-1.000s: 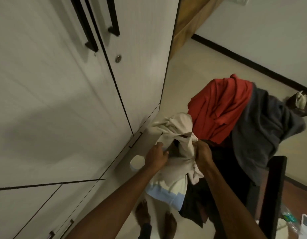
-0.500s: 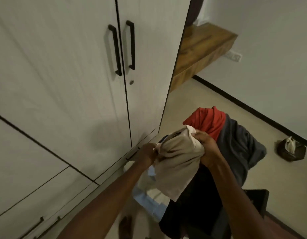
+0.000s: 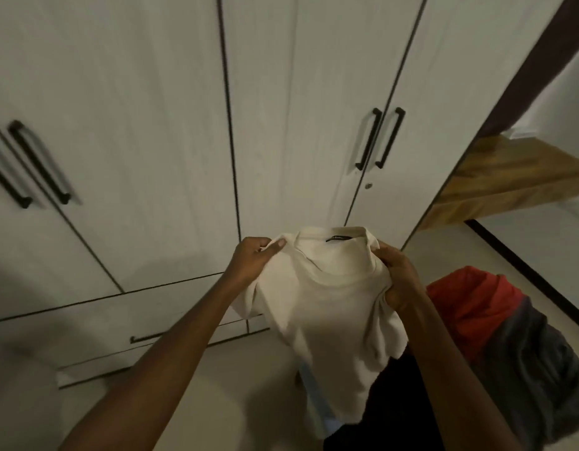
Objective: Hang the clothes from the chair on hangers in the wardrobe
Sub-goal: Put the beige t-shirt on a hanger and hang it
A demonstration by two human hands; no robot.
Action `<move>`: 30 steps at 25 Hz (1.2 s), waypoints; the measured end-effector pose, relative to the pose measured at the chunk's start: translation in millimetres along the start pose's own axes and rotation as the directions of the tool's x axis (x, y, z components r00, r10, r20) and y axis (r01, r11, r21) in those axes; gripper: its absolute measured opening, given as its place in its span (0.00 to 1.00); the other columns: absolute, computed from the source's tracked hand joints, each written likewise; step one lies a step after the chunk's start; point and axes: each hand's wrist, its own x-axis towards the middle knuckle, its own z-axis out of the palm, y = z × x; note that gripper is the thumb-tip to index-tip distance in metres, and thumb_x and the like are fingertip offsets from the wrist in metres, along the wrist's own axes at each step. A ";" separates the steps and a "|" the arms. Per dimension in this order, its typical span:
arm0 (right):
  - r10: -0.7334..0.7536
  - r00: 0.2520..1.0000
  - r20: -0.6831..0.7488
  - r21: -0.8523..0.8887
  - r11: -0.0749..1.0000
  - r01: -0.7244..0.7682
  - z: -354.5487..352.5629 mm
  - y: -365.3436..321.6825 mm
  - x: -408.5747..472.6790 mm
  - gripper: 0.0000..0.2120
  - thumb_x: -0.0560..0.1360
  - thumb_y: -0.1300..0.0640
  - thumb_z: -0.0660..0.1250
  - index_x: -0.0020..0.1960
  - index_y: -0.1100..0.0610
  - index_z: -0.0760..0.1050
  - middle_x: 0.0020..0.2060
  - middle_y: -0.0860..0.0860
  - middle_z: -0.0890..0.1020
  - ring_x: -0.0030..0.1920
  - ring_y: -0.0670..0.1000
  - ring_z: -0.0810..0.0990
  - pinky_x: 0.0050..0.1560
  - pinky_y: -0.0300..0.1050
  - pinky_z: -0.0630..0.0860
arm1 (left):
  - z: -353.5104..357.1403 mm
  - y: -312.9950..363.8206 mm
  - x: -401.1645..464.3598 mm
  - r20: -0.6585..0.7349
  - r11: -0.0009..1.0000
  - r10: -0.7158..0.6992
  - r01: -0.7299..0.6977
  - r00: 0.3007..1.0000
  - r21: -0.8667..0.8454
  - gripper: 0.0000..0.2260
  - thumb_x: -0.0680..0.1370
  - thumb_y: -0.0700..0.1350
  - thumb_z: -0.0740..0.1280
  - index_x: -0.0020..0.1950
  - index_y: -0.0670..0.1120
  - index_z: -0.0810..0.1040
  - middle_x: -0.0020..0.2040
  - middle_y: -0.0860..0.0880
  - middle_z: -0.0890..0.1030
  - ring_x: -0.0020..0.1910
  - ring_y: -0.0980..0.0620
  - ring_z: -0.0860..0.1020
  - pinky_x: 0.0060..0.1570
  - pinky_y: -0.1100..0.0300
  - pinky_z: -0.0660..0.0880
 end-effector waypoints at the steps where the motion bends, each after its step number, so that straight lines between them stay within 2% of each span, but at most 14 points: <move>1: -0.008 1.000 0.016 -0.018 1.000 0.008 16.1 -0.7 -2.0 0.15 0.77 0.61 0.61 0.54 0.60 0.85 0.43 0.58 0.85 0.40 0.56 0.83 0.40 0.45 0.78 | -20.3 -1.8 -12.8 0.000 1.000 0.007 -0.007 1.000 -0.012 0.29 0.77 0.65 0.69 0.33 0.40 0.70 0.30 0.48 0.70 0.31 0.53 0.70 0.36 0.57 0.62; 4: 0.043 0.996 0.079 -0.026 0.999 -0.041 74.9 6.0 -7.1 0.16 0.77 0.61 0.59 0.53 0.58 0.86 0.41 0.56 0.86 0.38 0.55 0.84 0.35 0.44 0.80 | -95.4 -13.0 -64.5 -0.088 0.997 0.002 -0.009 0.996 -0.081 0.29 0.78 0.63 0.68 0.35 0.37 0.72 0.32 0.46 0.70 0.34 0.51 0.70 0.39 0.56 0.62; 7: 0.051 0.977 0.208 -0.091 0.995 -0.033 150.3 22.2 -18.7 0.15 0.76 0.59 0.61 0.56 0.61 0.83 0.44 0.57 0.85 0.41 0.57 0.83 0.37 0.45 0.80 | -170.3 -21.7 -129.7 -0.192 0.984 -0.013 -0.022 0.981 -0.176 0.26 0.80 0.57 0.69 0.34 0.36 0.70 0.33 0.45 0.69 0.33 0.50 0.69 0.39 0.56 0.62; 9: 0.049 0.947 0.319 -0.120 0.993 -0.011 208.6 36.9 -34.6 0.14 0.77 0.61 0.60 0.55 0.61 0.83 0.45 0.55 0.86 0.43 0.55 0.83 0.40 0.43 0.79 | -217.6 -26.6 -174.1 -0.258 0.987 -0.031 -0.012 0.966 -0.163 0.23 0.81 0.54 0.69 0.35 0.37 0.75 0.33 0.45 0.74 0.34 0.51 0.72 0.39 0.59 0.66; 11: 0.008 0.912 0.411 -0.127 0.991 0.049 264.3 50.5 -53.7 0.14 0.79 0.65 0.59 0.55 0.63 0.82 0.45 0.53 0.87 0.44 0.50 0.85 0.42 0.38 0.80 | -260.2 -32.8 -213.9 -0.308 0.993 -0.032 -0.004 0.951 -0.116 0.13 0.80 0.50 0.71 0.40 0.43 0.83 0.35 0.49 0.81 0.36 0.54 0.79 0.39 0.61 0.72; 13: 0.026 0.857 0.514 -0.131 0.990 0.048 329.3 78.2 -76.8 0.13 0.80 0.66 0.59 0.60 0.67 0.79 0.48 0.57 0.86 0.47 0.52 0.85 0.47 0.39 0.81 | -310.5 -46.6 -262.9 -0.355 0.999 -0.044 0.041 0.934 -0.016 0.06 0.77 0.49 0.75 0.44 0.47 0.85 0.40 0.47 0.85 0.38 0.55 0.80 0.40 0.60 0.74; 16: 0.105 0.778 0.619 -0.119 0.992 -0.039 427.2 129.1 -116.4 0.15 0.79 0.65 0.63 0.63 0.69 0.77 0.51 0.61 0.84 0.49 0.58 0.84 0.49 0.44 0.82 | -381.0 -77.1 -340.7 -0.445 0.989 -0.085 0.129 0.892 0.069 0.08 0.72 0.49 0.79 0.45 0.47 0.85 0.42 0.46 0.86 0.39 0.54 0.80 0.41 0.58 0.73; 18: 0.142 0.713 0.687 -0.117 0.990 -0.084 487.4 154.7 -148.0 0.14 0.75 0.65 0.64 0.58 0.68 0.80 0.48 0.60 0.85 0.48 0.58 0.83 0.48 0.44 0.82 | -414.4 -90.4 -391.6 -0.501 0.979 -0.106 0.180 0.859 0.101 0.08 0.71 0.47 0.80 0.43 0.50 0.83 0.39 0.54 0.84 0.37 0.58 0.79 0.38 0.61 0.72; 21: 0.221 0.529 0.820 -0.182 0.975 -0.125 569.3 188.5 -210.7 0.12 0.66 0.64 0.67 0.47 0.62 0.85 0.43 0.59 0.85 0.44 0.57 0.82 0.45 0.42 0.80 | -456.3 -109.6 -469.1 -0.587 0.925 -0.149 0.321 0.796 0.202 0.10 0.71 0.45 0.79 0.40 0.53 0.78 0.36 0.56 0.81 0.35 0.60 0.77 0.37 0.58 0.73; 23: 0.271 0.434 0.859 -0.228 0.962 -0.150 617.8 213.3 -252.6 0.22 0.59 0.63 0.68 0.52 0.67 0.83 0.46 0.62 0.83 0.46 0.60 0.81 0.46 0.45 0.79 | -484.5 -127.1 -518.2 -0.674 0.896 -0.162 0.394 0.721 0.207 0.08 0.72 0.47 0.77 0.40 0.53 0.78 0.37 0.54 0.81 0.36 0.60 0.78 0.38 0.57 0.73; 25: 0.299 0.344 0.890 -0.249 0.951 -0.182 662.4 236.4 -292.8 0.33 0.54 0.61 0.68 0.58 0.73 0.78 0.50 0.65 0.81 0.50 0.62 0.80 0.49 0.48 0.77 | -510.0 -140.7 -562.1 -0.819 0.886 -0.153 0.444 0.552 0.134 0.06 0.77 0.51 0.72 0.46 0.50 0.80 0.41 0.52 0.83 0.40 0.55 0.80 0.40 0.55 0.74; 27: 0.274 0.287 0.918 -0.227 0.956 -0.184 700.9 254.4 -325.2 0.31 0.56 0.63 0.66 0.58 0.73 0.79 0.50 0.64 0.82 0.48 0.62 0.82 0.49 0.47 0.79 | -530.4 -145.7 -594.1 -0.919 0.858 -0.106 0.502 0.381 0.110 0.14 0.83 0.56 0.64 0.48 0.47 0.79 0.43 0.50 0.82 0.41 0.51 0.79 0.41 0.55 0.72; 28: 0.269 0.276 0.923 -0.230 0.959 -0.165 720.8 261.4 -341.6 0.26 0.58 0.65 0.65 0.55 0.70 0.81 0.48 0.64 0.84 0.47 0.61 0.83 0.48 0.46 0.80 | -542.8 -149.2 -610.4 -0.936 0.826 -0.087 0.550 0.342 0.125 0.15 0.84 0.56 0.61 0.45 0.48 0.76 0.42 0.51 0.81 0.40 0.51 0.77 0.40 0.55 0.69; 30: 0.258 0.307 0.916 -0.227 0.965 -0.132 760.2 277.0 -362.6 0.20 0.61 0.66 0.64 0.50 0.66 0.84 0.44 0.62 0.84 0.44 0.60 0.82 0.46 0.47 0.78 | -572.0 -158.5 -638.2 -0.939 0.753 -0.095 0.641 0.330 0.149 0.17 0.85 0.56 0.59 0.39 0.50 0.71 0.36 0.51 0.77 0.37 0.50 0.75 0.37 0.55 0.65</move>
